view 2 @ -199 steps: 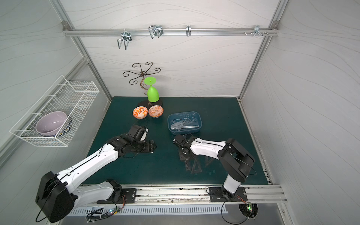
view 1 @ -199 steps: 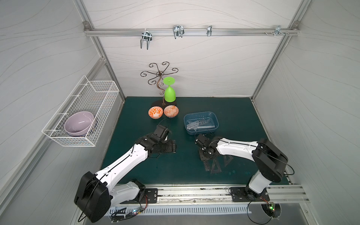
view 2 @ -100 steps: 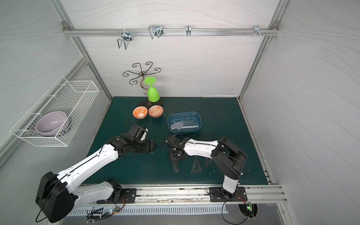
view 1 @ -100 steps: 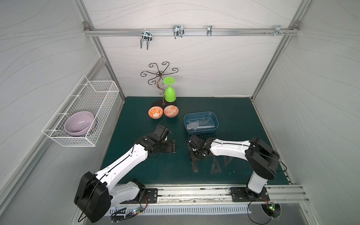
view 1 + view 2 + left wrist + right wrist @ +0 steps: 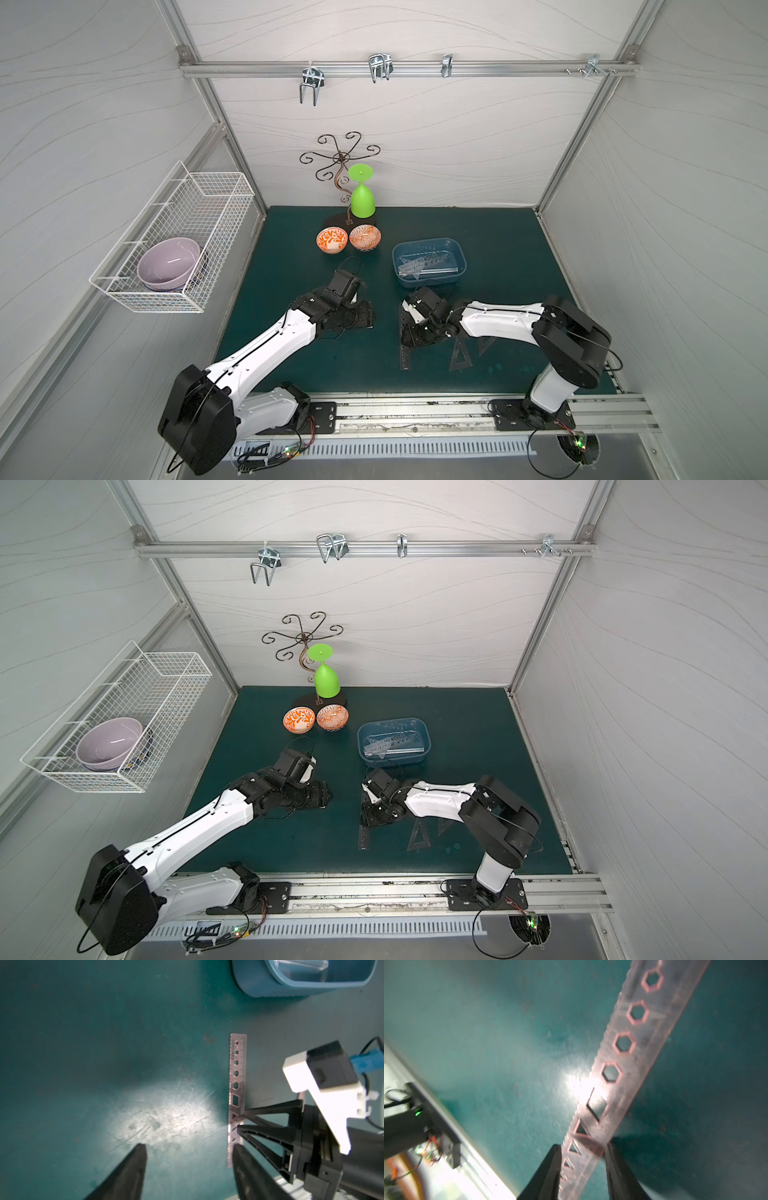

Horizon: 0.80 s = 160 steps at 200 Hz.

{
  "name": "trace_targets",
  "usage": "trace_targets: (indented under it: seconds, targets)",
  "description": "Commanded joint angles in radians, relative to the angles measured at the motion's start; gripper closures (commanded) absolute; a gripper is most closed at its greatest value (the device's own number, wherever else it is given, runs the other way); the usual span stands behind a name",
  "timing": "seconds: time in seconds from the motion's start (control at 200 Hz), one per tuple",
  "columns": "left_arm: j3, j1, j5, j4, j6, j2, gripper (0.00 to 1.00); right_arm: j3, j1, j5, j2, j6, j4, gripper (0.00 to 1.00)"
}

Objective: Put the scattered rulers into the storage box
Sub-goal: Move the ruler to the center of the board.

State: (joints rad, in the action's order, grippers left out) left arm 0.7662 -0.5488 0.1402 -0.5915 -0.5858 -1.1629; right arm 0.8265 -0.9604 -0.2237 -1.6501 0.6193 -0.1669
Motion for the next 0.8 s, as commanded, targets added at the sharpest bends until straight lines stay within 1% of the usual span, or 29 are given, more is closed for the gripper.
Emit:
trace_targets:
  seconds: [0.0, 0.13, 0.305, 0.41, 0.58, 0.795]
  targets:
    - [-0.047, -0.002, 0.108, 0.106, -0.027, -0.013, 0.37, -0.087, 0.05, -0.085, 0.08, -0.032, 0.062, 0.64]
    - [-0.099, -0.003, 0.2, 0.201, -0.046, -0.033, 0.42, -0.135, 0.136, -0.152, 0.125, -0.058, 0.16, 0.76]
    - [-0.13, -0.002, 0.277, 0.291, -0.065, -0.065, 0.48, -0.109, 0.178, -0.219, 0.052, -0.082, 0.254, 0.87]
    - [-0.141, -0.003, 0.304, 0.325, -0.076, -0.088, 0.51, -0.083, 0.196, -0.251, 0.0, -0.085, 0.286, 0.9]
    - [-0.152, -0.003, 0.324, 0.366, -0.093, -0.126, 0.51, -0.06, 0.226, -0.273, -0.056, -0.088, 0.319, 0.9]
    - [-0.153, -0.003, 0.337, 0.393, -0.104, -0.164, 0.51, -0.032, 0.238, -0.294, -0.119, -0.085, 0.339, 0.92]
